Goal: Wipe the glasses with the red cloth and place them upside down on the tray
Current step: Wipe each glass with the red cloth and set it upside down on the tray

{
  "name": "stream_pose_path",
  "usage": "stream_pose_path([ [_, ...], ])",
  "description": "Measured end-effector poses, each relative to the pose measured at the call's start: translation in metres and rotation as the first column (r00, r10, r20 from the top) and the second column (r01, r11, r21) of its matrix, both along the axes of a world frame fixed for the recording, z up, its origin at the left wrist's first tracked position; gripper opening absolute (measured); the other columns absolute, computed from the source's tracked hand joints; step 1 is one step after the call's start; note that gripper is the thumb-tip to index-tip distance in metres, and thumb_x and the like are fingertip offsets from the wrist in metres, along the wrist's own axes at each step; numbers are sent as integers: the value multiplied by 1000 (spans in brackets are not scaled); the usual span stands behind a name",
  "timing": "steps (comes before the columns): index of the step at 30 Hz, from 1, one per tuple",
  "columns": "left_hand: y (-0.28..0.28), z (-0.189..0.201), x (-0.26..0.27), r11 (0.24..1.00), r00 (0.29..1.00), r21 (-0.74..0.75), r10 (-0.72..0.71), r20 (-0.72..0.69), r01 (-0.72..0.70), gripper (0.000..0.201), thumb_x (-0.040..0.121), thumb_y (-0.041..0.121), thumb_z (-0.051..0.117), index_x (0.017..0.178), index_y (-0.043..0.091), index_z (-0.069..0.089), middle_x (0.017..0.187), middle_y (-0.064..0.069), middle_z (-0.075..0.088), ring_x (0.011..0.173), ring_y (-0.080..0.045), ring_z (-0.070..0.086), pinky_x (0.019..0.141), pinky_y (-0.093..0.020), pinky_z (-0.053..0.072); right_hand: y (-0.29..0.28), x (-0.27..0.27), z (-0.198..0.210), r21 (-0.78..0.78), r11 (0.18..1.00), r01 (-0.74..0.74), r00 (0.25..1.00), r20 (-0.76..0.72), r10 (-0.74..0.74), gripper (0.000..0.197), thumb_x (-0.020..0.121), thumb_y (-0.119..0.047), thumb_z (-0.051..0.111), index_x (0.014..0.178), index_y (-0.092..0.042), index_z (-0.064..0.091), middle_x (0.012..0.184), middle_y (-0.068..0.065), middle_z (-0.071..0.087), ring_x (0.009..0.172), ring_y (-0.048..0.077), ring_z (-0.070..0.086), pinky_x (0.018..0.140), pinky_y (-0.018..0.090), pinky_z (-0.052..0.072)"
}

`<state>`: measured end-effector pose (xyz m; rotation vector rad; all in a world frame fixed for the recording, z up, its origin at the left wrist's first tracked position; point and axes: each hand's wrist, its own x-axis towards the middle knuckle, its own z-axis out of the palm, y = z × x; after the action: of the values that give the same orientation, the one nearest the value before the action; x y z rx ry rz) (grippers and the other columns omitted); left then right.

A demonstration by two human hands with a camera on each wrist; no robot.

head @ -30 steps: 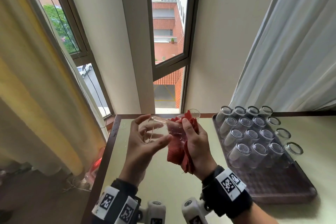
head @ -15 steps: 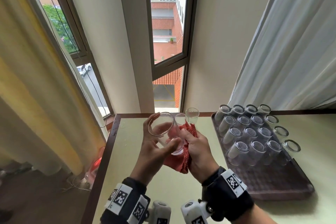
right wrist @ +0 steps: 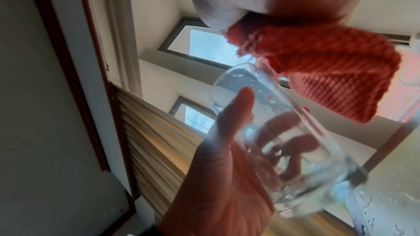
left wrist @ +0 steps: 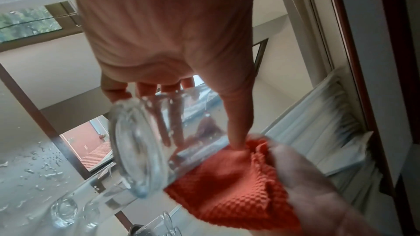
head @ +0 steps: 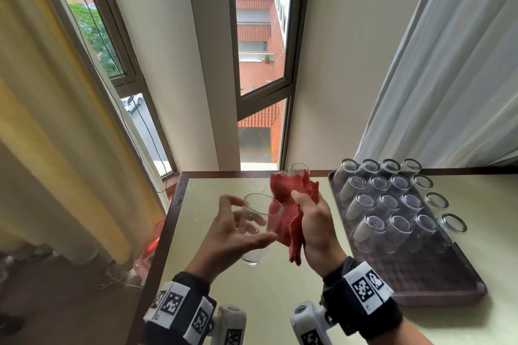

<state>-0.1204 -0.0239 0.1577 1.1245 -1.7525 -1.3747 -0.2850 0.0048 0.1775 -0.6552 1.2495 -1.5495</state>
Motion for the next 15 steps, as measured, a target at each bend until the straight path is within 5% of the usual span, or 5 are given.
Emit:
stream_pose_path([
  [4,4,3,1,996,996,-81,-20,85,27,67,61,48,84,110,31,43,94,-2,70,77,-11,69,72,-24,59,8,3,4,-132,962,-238,946,-258,198,20,97,-28,48,109,-21,62,93,14,66,84,23,58,73,25,51],
  [7,3,9,3,975,988,-204,-54,146,84,62,66,42,89,112,36,47,90,2,71,71,-12,67,67,-22,58,6,9,-2,-108,907,-408,845,-422,330,39,90,-35,47,127,-28,56,104,-7,69,94,7,64,84,22,50],
  [11,2,17,7,968,996,-247,-26,89,47,63,61,40,92,111,36,54,90,5,70,68,-4,67,61,-16,51,4,14,2,-83,886,-457,777,-521,352,32,87,-30,55,119,-30,59,105,-3,70,97,8,67,85,26,53],
  [15,5,16,7,994,997,-99,32,-66,-39,69,52,47,88,110,25,60,85,-8,75,73,-21,73,71,-35,61,3,14,4,-129,903,-410,692,-689,216,36,92,-33,54,127,-26,62,107,-6,73,104,15,66,92,30,53],
])
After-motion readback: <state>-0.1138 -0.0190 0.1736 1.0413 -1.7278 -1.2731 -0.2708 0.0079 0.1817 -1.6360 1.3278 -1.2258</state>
